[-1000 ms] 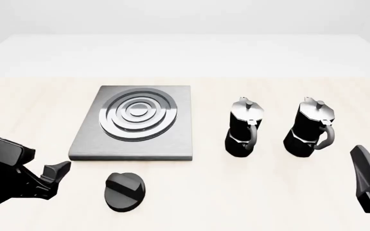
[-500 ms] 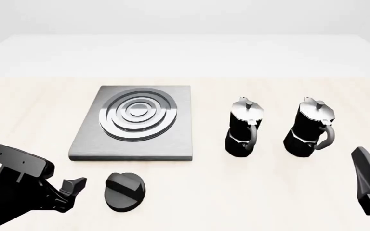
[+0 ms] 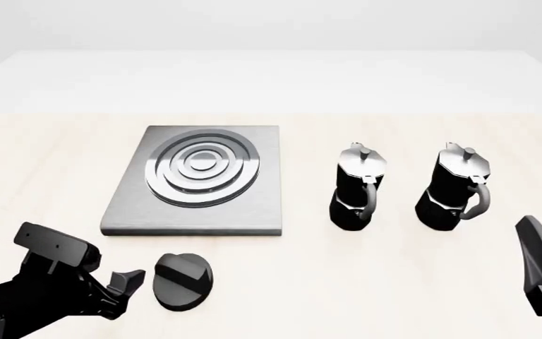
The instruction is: Turn off the stove.
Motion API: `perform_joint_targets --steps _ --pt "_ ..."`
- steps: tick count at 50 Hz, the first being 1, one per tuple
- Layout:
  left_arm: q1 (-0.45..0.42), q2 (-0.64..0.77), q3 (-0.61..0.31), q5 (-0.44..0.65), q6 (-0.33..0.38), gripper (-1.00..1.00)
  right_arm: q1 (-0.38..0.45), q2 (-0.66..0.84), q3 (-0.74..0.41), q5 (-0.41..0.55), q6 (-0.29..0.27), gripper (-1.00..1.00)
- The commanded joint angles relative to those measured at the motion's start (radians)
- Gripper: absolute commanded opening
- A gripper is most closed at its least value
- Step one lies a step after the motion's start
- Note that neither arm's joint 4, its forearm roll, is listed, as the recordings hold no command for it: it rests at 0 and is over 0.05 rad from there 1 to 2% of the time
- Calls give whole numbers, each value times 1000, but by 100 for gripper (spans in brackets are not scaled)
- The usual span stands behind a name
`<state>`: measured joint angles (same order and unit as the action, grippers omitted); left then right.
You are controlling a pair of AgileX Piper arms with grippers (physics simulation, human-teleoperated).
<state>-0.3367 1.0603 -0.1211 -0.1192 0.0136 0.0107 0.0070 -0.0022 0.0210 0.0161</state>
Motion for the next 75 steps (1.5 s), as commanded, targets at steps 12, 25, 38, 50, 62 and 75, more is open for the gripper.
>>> perform_joint_targets --steps 12,25,38,50,62,75 --pt "-16 200 0 -182 -23 100 -5 2 1 -1 -1 100" --pt "-43 347 12 -317 -41 100 -8 41 1 -38 -1 100" --pt "-51 395 -1 -346 -45 100 -7 66 2 -60 -1 100" --pt "-36 412 -25 -339 -20 100 -9 44 2 -39 0 100" --pt "-29 382 -65 -279 17 100 -8 41 2 -35 -1 100" --pt "-59 405 -107 -265 31 100 -11 25 2 -19 1 100"
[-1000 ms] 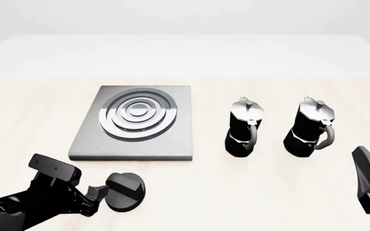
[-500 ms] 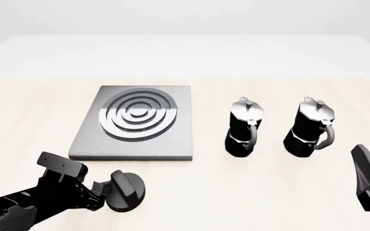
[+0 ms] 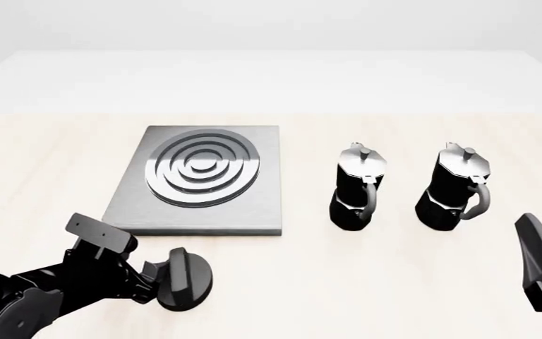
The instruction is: Turn off the stove.
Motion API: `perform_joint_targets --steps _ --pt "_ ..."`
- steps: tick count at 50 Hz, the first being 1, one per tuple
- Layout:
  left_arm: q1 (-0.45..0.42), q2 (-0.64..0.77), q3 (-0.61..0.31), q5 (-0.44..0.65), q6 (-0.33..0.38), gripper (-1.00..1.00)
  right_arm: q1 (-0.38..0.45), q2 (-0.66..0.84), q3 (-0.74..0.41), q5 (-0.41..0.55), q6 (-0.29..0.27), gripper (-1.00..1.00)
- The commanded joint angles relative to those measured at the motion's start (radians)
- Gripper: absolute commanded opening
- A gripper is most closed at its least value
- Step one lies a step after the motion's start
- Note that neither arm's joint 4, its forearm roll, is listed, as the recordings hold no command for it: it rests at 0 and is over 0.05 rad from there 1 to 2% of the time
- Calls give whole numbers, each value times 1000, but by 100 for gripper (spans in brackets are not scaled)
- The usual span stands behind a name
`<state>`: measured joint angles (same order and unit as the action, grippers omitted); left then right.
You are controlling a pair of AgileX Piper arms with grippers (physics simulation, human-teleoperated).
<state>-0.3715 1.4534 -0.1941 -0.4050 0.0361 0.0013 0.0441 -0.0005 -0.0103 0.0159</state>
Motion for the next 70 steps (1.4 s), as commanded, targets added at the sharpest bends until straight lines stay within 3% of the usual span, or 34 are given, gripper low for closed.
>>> perform_joint_targets --steps 1,25,32,52,62,67,70 --pt "-26 11 -38 24 9 100 -2 -12 0 12 2 100" --pt "-36 -23 -140 134 82 100 -3 9 0 -9 5 100" --pt "-5 -53 -143 156 110 100 0 5 0 -7 5 100" --pt "157 -291 -57 291 151 100 16 -26 0 22 -3 100" --pt "191 -399 -32 367 154 100 23 -29 0 25 -7 100" --pt "195 -561 -14 491 142 100 27 -40 0 33 -10 100" --pt "194 -585 -17 514 141 100 26 -40 0 34 -10 100"
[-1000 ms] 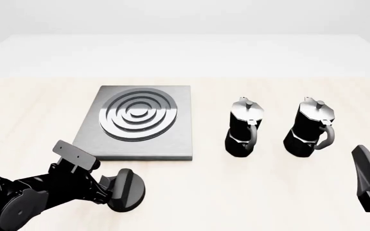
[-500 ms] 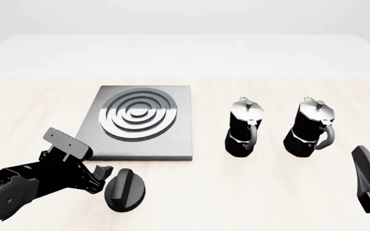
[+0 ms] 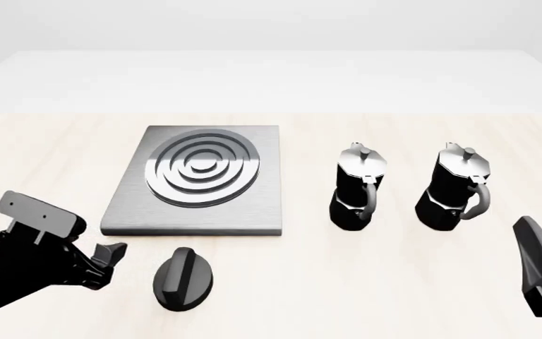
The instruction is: Turn off the stove.
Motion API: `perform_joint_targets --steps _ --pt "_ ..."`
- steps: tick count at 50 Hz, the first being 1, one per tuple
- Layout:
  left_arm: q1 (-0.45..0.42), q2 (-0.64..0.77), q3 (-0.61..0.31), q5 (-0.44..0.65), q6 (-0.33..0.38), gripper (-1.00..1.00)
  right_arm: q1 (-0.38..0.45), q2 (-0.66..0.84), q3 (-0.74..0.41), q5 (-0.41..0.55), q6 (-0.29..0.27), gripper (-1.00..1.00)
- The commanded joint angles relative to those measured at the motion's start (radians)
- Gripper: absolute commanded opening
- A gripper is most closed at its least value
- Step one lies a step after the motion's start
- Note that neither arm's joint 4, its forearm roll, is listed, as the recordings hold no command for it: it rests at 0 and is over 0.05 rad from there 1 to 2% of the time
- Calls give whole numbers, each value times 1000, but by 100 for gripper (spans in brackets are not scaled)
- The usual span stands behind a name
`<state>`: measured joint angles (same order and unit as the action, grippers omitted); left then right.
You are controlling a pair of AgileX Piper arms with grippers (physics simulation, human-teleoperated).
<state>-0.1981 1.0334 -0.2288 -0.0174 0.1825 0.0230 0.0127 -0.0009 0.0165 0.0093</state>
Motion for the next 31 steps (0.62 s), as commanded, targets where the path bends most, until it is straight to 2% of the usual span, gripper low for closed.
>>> perform_joint_targets --steps 1,6,17,31 --pt "29 -253 0 210 -9 100 2 -9 0 7 -3 100" --pt "9 -403 -33 361 -7 100 0 -9 0 5 -2 100" --pt "-18 -623 -92 599 -12 100 6 -10 -1 4 -4 100" --pt "-34 -773 -161 778 -30 100 14 -7 -1 0 -4 100"
